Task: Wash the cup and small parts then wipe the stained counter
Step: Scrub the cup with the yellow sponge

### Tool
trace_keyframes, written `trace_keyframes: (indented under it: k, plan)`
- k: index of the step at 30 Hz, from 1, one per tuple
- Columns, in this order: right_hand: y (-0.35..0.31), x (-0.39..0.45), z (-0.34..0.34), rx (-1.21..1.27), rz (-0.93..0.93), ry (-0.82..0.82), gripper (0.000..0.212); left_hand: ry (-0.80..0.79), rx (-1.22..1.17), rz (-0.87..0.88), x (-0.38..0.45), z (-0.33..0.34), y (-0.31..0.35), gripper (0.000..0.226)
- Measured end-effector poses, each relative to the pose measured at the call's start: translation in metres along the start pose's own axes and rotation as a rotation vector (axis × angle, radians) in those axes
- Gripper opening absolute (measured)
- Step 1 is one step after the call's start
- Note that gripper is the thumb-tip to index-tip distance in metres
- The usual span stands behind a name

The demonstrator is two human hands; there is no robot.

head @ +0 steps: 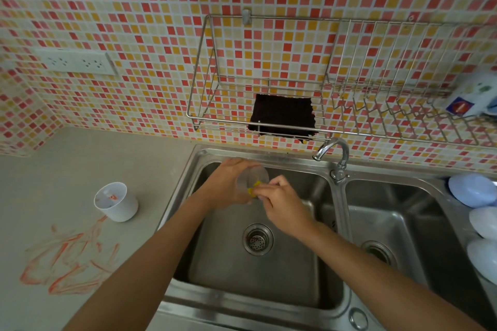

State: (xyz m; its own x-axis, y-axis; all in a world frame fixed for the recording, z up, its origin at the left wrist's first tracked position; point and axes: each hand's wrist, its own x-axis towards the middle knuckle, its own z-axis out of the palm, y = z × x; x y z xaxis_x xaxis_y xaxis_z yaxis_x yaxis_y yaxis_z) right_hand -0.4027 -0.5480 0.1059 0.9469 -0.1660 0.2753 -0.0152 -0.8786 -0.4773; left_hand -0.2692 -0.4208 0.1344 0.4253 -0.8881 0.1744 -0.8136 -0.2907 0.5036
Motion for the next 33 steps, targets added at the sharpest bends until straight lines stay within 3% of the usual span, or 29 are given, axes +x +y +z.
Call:
trace_keyframes:
  k: [3, 6, 8, 10, 14, 16, 19, 26, 29, 33]
  plan:
    - [-0.003, -0.001, -0.005, 0.074, 0.011, -0.057, 0.026, -0.019, 0.038, -0.002, -0.001, -0.001, 0.001, 0.077]
    - [0.012, 0.008, -0.017, -0.267, -0.246, -0.061, 0.038, -0.06, 0.05, -0.015, 0.0, 0.002, 0.004, 0.081]
    - [0.018, 0.013, -0.02, -0.411, -0.273, -0.035, 0.036, -0.067, 0.059, -0.022, 0.002, 0.003, 0.005, 0.083]
    - [0.012, 0.01, -0.012, -0.333, -0.211, -0.021, 0.036, -0.089, 0.075, -0.016, 0.003, 0.002, 0.004, 0.083]
    - [0.004, -0.006, 0.003, 0.007, -0.006, -0.195, 0.028, -0.158, 0.107, -0.004, -0.007, 0.007, 0.002, 0.078]
    - [0.01, -0.003, -0.005, -0.083, -0.102, -0.204, 0.036, -0.149, 0.072, -0.022, -0.009, 0.008, 0.002, 0.08]
    - [0.018, 0.007, -0.017, -0.31, -0.222, -0.092, 0.048, -0.124, -0.002, -0.061, -0.004, 0.003, 0.003, 0.083]
    - [0.016, -0.001, -0.008, -0.34, -0.347, -0.158, 0.034, -0.227, -0.177, -0.208, -0.012, 0.003, -0.013, 0.084]
    - [0.018, -0.004, -0.003, -0.352, -0.363, -0.099, 0.029, -0.215, -0.245, -0.247, -0.015, 0.007, -0.008, 0.083]
    - [0.013, -0.01, -0.005, -0.347, -0.359, -0.055, 0.033, -0.152, -0.153, -0.181, -0.016, 0.015, -0.002, 0.097]
